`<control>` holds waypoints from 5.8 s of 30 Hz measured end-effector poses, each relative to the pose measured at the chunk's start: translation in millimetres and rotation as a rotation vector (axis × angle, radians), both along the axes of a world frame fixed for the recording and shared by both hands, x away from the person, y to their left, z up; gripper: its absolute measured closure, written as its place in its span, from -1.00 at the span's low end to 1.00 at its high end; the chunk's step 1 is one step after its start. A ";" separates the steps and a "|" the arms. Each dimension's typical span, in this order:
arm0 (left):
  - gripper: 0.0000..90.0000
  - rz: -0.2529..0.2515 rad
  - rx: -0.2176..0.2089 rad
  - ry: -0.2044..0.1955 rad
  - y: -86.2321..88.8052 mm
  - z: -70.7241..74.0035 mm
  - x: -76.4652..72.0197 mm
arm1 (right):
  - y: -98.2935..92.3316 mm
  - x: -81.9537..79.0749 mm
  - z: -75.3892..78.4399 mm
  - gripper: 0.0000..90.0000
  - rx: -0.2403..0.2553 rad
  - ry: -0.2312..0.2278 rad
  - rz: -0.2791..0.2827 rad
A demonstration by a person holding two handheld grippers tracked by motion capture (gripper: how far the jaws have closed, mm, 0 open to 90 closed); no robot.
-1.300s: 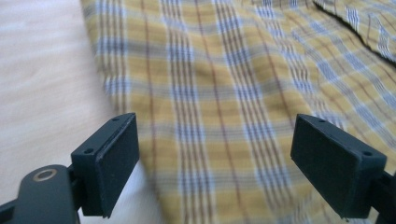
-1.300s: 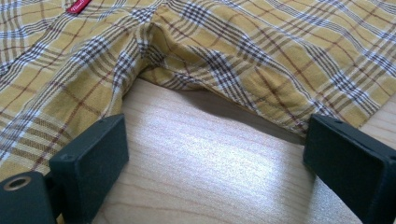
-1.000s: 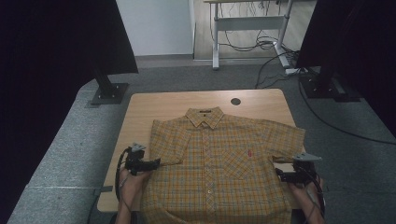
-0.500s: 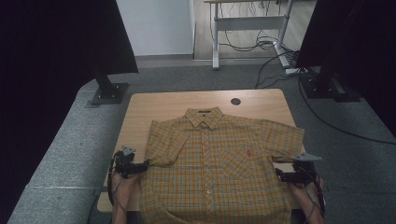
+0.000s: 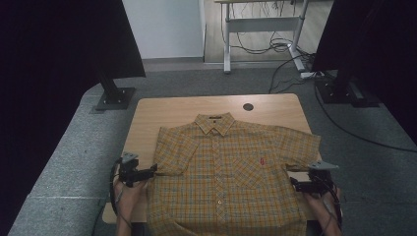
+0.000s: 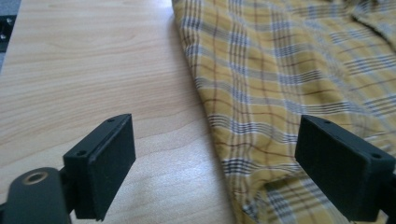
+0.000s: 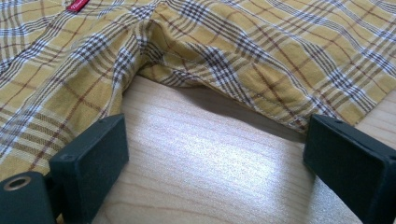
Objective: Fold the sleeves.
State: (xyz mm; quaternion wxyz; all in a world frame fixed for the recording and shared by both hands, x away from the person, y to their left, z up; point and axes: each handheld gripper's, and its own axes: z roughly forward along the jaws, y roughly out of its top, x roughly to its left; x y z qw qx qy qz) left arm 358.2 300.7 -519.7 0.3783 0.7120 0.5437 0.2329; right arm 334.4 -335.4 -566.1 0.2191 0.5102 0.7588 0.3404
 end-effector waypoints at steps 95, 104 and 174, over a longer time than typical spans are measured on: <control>-0.98 0.089 0.120 0.081 44.1 -36.3 -30.2 | -16.8 74.8 20.6 -0.64 0.026 -0.026 -0.127; -0.99 0.091 0.120 0.082 44.0 -36.3 -29.4 | -14.2 82.8 8.4 -0.51 0.006 0.009 -0.151; -1.00 0.091 0.121 0.083 42.9 -36.3 -26.7 | 103.2 79.1 43.7 0.80 -0.011 -0.084 0.149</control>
